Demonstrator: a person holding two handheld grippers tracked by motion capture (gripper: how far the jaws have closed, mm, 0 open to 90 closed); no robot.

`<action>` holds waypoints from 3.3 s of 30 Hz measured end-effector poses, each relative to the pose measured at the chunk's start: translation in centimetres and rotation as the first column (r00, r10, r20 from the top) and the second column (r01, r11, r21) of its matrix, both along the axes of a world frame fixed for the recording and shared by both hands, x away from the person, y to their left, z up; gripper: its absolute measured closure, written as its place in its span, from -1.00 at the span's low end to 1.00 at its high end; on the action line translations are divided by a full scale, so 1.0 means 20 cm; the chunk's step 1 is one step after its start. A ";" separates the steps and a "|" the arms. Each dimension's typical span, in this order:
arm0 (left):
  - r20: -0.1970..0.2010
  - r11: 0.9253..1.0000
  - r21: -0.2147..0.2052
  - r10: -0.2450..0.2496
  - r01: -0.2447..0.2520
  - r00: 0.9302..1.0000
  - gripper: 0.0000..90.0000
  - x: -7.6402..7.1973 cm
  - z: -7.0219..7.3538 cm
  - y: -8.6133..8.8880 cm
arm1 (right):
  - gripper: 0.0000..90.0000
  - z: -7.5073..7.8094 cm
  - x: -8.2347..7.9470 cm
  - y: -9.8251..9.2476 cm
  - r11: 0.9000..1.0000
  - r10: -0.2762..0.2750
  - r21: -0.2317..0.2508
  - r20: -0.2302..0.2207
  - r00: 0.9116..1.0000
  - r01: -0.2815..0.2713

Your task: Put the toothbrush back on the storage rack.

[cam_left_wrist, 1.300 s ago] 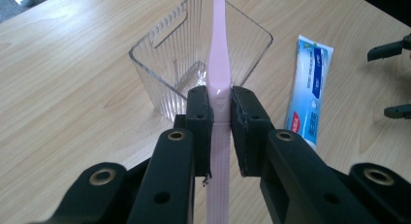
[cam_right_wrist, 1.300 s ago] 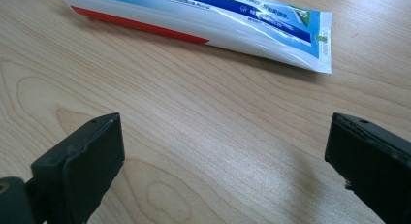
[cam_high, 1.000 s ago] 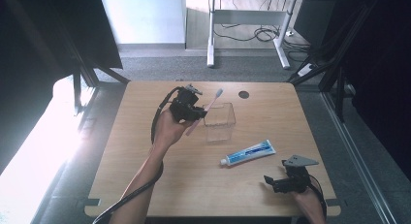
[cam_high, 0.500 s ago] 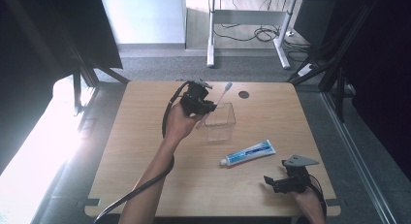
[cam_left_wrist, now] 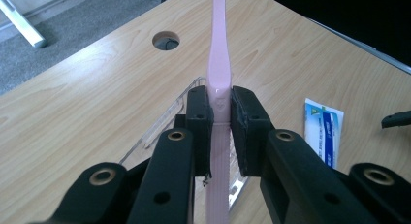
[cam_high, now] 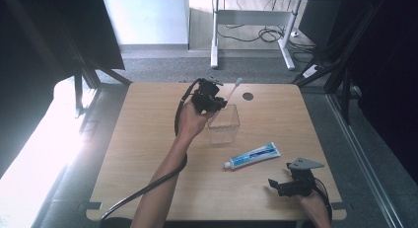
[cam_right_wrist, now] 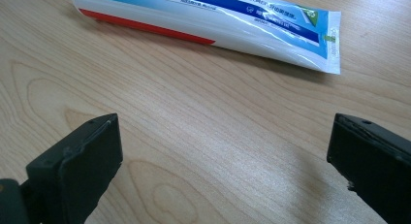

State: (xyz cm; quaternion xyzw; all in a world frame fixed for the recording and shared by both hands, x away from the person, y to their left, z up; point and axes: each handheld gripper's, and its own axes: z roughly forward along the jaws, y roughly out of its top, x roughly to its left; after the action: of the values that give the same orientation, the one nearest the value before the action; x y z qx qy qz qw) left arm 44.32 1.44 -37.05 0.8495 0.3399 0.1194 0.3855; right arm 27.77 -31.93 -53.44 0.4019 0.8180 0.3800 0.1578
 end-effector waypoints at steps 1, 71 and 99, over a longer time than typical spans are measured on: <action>0.004 1.000 0.002 -0.003 0.003 1.000 0.75 0.01 0.00 -0.01 | -1.00 0.00 0.00 0.00 1.000 0.000 -0.001 0.001 1.000 0.000; -0.037 0.990 0.141 -0.003 0.008 0.999 0.75 0.07 -0.41 -0.18 | -1.00 -0.01 0.00 0.01 1.000 0.006 -0.024 -0.008 1.000 -0.007; -0.020 0.975 0.220 0.002 0.003 1.000 0.69 0.06 -0.39 -0.20 | -1.00 -0.01 0.00 0.01 1.000 0.006 -0.028 -0.007 1.000 -0.006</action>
State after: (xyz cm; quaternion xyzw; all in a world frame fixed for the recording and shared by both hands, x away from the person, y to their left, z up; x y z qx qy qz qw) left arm 45.52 -2.59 -44.94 0.8883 0.3281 0.1477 0.2855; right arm 27.78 -31.72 -53.55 0.3984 0.8250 0.3675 0.1596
